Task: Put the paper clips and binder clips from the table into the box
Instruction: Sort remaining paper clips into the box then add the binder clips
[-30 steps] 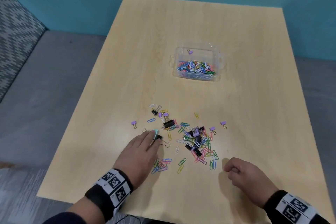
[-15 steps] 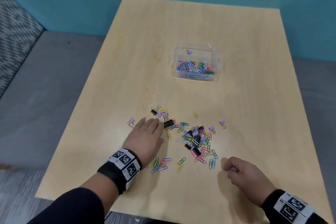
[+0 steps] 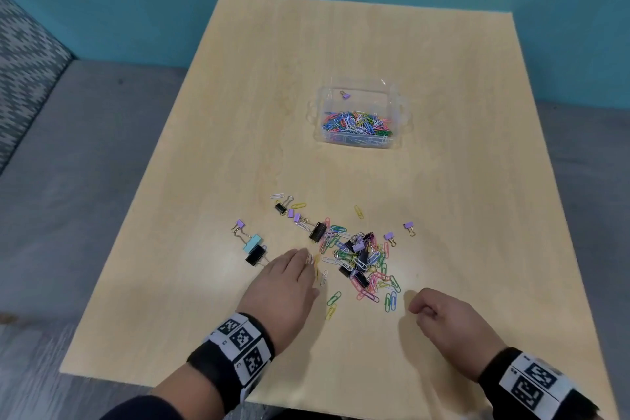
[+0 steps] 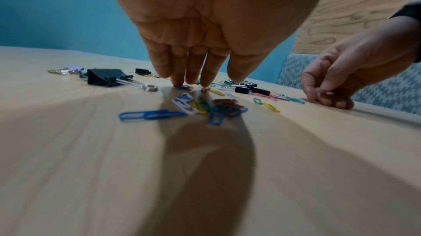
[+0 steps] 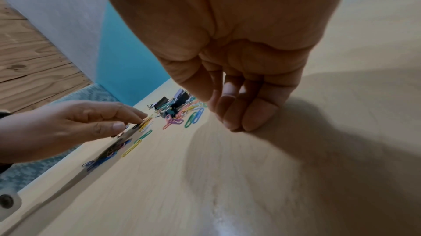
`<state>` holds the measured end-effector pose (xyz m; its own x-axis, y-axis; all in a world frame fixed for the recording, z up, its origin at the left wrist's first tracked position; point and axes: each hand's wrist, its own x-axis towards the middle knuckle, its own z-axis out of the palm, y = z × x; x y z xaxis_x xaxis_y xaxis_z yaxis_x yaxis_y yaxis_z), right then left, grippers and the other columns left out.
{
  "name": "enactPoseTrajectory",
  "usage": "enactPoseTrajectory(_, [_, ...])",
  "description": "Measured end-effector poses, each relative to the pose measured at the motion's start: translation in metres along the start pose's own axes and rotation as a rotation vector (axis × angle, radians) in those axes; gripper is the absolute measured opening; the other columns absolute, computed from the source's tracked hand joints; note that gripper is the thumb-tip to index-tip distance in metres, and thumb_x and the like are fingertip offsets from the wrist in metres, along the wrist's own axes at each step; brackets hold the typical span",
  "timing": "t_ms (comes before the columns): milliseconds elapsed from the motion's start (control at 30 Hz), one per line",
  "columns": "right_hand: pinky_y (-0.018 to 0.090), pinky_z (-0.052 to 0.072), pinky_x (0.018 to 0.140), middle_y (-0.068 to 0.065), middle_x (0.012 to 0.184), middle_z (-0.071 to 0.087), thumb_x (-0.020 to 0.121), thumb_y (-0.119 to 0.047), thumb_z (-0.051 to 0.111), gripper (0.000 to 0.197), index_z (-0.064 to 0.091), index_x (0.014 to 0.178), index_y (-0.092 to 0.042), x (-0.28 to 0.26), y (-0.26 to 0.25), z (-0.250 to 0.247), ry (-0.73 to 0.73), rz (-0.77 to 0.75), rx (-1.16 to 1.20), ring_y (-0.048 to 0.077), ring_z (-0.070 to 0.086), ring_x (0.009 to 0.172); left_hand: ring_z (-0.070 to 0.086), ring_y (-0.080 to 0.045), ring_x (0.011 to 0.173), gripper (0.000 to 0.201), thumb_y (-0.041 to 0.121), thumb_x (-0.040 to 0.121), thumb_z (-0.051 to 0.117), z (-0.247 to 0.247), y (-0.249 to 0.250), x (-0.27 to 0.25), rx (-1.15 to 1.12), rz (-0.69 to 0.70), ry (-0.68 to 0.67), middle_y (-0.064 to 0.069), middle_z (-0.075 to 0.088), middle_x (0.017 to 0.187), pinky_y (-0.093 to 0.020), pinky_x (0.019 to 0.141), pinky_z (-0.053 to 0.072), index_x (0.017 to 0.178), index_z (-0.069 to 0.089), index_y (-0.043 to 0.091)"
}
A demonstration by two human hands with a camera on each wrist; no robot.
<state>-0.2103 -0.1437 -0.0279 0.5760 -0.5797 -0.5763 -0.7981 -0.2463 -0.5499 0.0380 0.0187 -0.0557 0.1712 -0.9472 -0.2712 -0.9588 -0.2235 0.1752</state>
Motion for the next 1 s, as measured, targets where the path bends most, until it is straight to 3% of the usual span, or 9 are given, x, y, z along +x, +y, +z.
enactPoseTrajectory(133, [0.031,0.046,0.069,-0.012,0.085,0.050,0.082,-0.013,0.051,0.021,0.058,0.094,-0.029,-0.001,-0.010,0.005,0.125,-0.187,-0.129,0.012,0.053,0.074,0.050,-0.029,0.117,0.053,0.036,0.090,0.033,-0.007,0.007,0.001,0.000,-0.042,0.031,-0.010,0.049,0.137,-0.043,0.089,0.050,0.135,0.044,0.010])
enactPoseTrajectory(300, [0.034,0.046,0.087,-0.001,0.116,0.045,0.079,-0.019,0.043,0.053,0.044,0.132,-0.021,0.003,-0.029,0.017,0.101,-0.202,-0.356,0.023,0.045,0.102,0.052,-0.029,0.105,0.047,0.036,0.087,0.039,-0.010,0.014,0.009,0.058,-0.039,0.043,-0.007,0.053,0.130,-0.042,0.080,0.050,0.125,0.053,0.013])
enactPoseTrajectory(400, [0.032,0.044,0.088,-0.001,0.118,0.044,0.078,-0.018,0.043,0.053,0.043,0.131,-0.021,0.001,-0.039,0.029,0.063,-0.262,-0.454,0.023,0.042,0.102,0.055,-0.028,0.097,0.042,0.033,0.085,0.036,-0.013,0.015,0.010,0.043,-0.030,0.099,-0.006,0.057,0.122,-0.039,0.073,0.052,0.115,0.058,0.012])
enactPoseTrajectory(467, [0.030,0.043,0.087,-0.003,0.117,0.043,0.080,-0.017,0.043,0.046,0.045,0.126,-0.022,-0.002,-0.042,0.034,0.039,-0.297,-0.431,0.022,0.042,0.103,0.053,-0.028,0.093,0.036,0.025,0.083,0.049,-0.017,0.014,0.016,0.011,-0.058,0.127,-0.007,0.056,0.119,-0.038,0.070,0.050,0.116,0.054,0.012])
enactPoseTrajectory(533, [0.029,0.042,0.086,-0.005,0.116,0.044,0.081,-0.016,0.044,0.042,0.048,0.123,-0.023,-0.002,-0.040,0.035,0.049,-0.294,-0.388,0.021,0.042,0.103,0.050,-0.028,0.091,0.053,0.009,0.071,0.064,-0.026,0.010,0.029,-0.011,-0.127,0.095,-0.008,0.053,0.117,-0.037,0.068,0.049,0.121,0.049,0.013])
enactPoseTrajectory(633, [0.029,0.043,0.087,-0.005,0.115,0.045,0.080,-0.014,0.045,0.044,0.051,0.123,-0.024,-0.002,-0.033,0.033,0.070,-0.261,-0.363,0.020,0.043,0.103,0.044,-0.029,0.098,0.072,0.001,0.066,0.057,-0.043,-0.001,0.052,0.069,-0.108,0.036,-0.008,0.047,0.119,-0.038,0.075,0.043,0.134,0.037,0.014])
enactPoseTrajectory(833, [0.024,0.038,0.092,-0.006,0.119,0.043,0.083,-0.019,0.044,0.048,0.048,0.130,-0.026,-0.005,-0.023,0.024,0.053,-0.244,-0.340,0.018,0.042,0.108,0.045,-0.028,0.089,0.045,0.011,0.071,0.057,-0.053,-0.014,0.078,0.219,0.085,0.004,-0.004,0.054,0.098,-0.037,0.071,0.036,0.115,0.054,0.018])
enactPoseTrajectory(933, [0.024,0.039,0.091,-0.007,0.120,0.043,0.084,-0.021,0.042,0.047,0.047,0.130,-0.026,-0.007,-0.020,0.024,0.061,-0.226,-0.328,0.018,0.043,0.109,0.046,-0.028,0.075,0.033,0.010,0.063,0.065,-0.052,-0.014,0.078,0.194,0.113,0.095,-0.003,0.054,0.081,-0.034,0.062,0.035,0.095,0.062,0.017])
enactPoseTrajectory(1000, [0.025,0.040,0.090,-0.007,0.120,0.043,0.085,-0.022,0.041,0.046,0.047,0.130,-0.026,-0.008,-0.019,0.024,0.068,-0.219,-0.320,0.017,0.043,0.109,0.047,-0.028,0.074,0.035,0.011,0.064,0.063,-0.050,-0.013,0.076,0.127,0.096,0.145,-0.003,0.056,0.081,-0.034,0.062,0.038,0.098,0.065,0.018])
